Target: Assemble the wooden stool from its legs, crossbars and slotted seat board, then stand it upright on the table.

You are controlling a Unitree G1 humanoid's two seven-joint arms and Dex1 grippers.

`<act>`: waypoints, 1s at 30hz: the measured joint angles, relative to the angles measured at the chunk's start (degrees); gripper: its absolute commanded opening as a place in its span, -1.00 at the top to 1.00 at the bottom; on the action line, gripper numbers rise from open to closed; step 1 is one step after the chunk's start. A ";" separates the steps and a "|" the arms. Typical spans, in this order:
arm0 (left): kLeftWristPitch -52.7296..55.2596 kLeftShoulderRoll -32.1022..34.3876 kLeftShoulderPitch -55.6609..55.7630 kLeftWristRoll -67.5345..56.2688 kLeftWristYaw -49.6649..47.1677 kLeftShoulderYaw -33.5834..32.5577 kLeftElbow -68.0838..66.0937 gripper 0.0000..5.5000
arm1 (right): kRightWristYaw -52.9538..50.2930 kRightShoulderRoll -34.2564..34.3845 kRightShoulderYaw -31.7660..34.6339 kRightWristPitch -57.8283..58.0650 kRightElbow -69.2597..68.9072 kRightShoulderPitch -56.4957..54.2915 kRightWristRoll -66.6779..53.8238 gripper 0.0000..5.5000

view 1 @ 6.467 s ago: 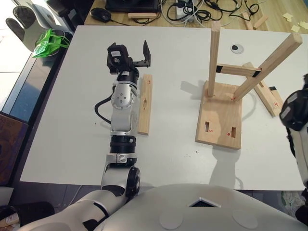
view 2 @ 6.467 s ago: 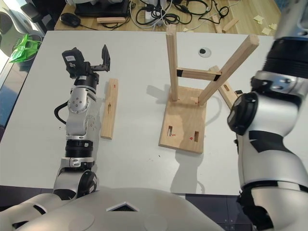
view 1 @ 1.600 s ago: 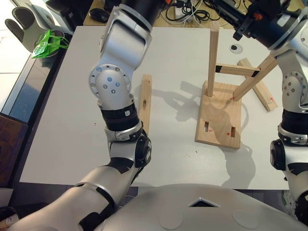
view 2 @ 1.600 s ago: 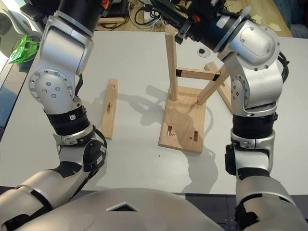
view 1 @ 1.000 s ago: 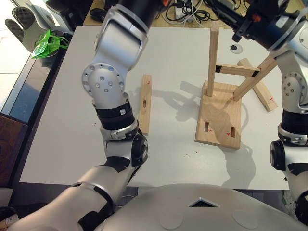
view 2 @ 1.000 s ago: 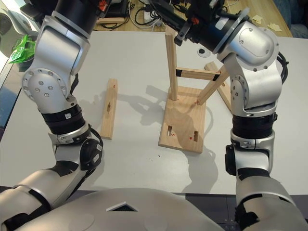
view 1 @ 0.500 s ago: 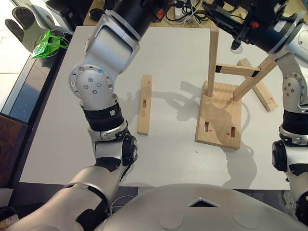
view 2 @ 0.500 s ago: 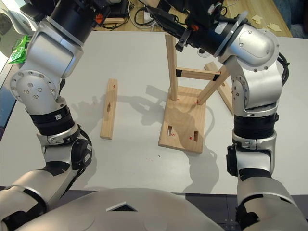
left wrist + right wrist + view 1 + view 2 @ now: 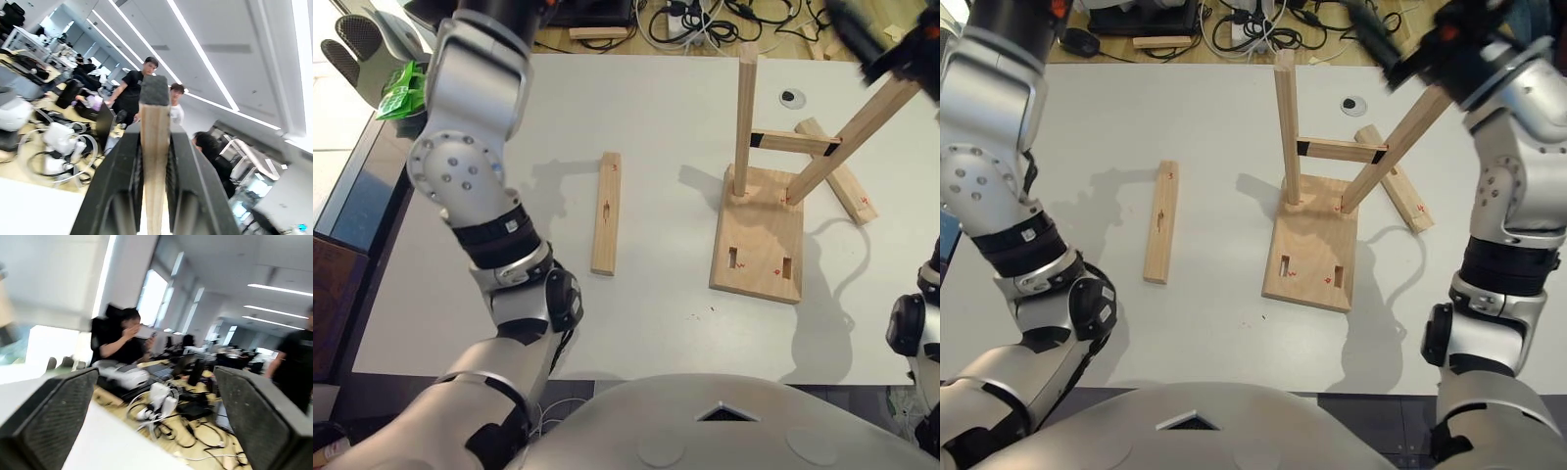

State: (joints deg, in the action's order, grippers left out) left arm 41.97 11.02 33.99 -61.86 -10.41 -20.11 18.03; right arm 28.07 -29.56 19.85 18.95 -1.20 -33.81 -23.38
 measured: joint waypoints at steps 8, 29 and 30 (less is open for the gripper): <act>5.82 6.91 -25.85 12.89 0.04 13.01 16.41 0.85 | -37.43 14.22 18.09 -7.07 6.56 6.65 2.40 -0.59; -3.14 3.13 -34.44 41.02 3.99 24.49 10.39 0.85 | -42.27 27.17 9.80 -1.79 -3.13 18.84 0.14 -0.59; -3.50 2.59 -34.37 41.63 4.20 24.55 9.97 0.85 | -42.26 27.20 9.47 -1.79 -3.13 18.84 0.14 -0.59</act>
State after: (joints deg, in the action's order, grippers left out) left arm 38.48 13.61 -0.38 -20.22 -6.20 4.44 28.00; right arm -14.19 -2.36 29.32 17.16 -4.34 -14.97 -23.24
